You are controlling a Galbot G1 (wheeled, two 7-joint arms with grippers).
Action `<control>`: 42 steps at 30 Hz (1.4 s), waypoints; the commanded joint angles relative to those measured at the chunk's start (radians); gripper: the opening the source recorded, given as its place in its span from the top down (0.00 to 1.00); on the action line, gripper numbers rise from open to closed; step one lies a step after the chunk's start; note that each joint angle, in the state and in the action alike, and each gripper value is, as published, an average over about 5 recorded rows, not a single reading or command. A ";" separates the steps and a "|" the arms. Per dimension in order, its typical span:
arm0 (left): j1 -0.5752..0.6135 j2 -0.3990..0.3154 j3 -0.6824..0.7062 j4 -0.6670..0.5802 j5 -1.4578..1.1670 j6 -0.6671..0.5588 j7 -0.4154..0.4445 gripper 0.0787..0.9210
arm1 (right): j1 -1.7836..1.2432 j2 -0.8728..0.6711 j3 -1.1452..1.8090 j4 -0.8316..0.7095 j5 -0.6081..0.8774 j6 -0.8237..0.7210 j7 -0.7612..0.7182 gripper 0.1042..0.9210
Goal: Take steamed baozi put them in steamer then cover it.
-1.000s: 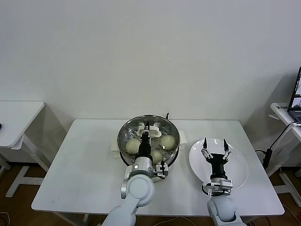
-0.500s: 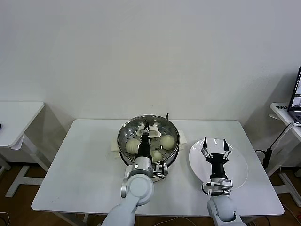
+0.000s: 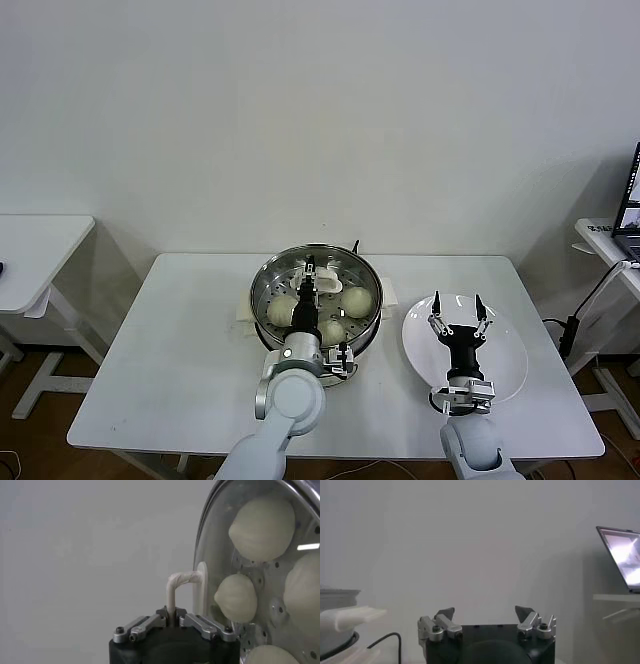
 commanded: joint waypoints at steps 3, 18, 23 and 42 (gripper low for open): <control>0.051 0.044 0.020 -0.099 -0.038 -0.002 0.012 0.57 | 0.000 -0.001 0.001 0.002 0.000 0.000 0.001 0.12; 0.170 0.152 0.015 -0.345 -0.222 0.000 0.012 0.23 | 0.001 0.005 -0.001 0.005 -0.003 0.001 0.002 0.12; 0.147 0.155 -0.084 -0.403 -0.551 -0.001 -0.121 0.13 | -0.004 0.004 0.003 0.008 -0.003 0.001 -0.001 0.12; 0.171 0.232 -0.611 0.034 -1.624 -0.565 -0.310 0.12 | -0.072 -0.059 -0.022 0.068 0.181 -0.136 -0.055 0.12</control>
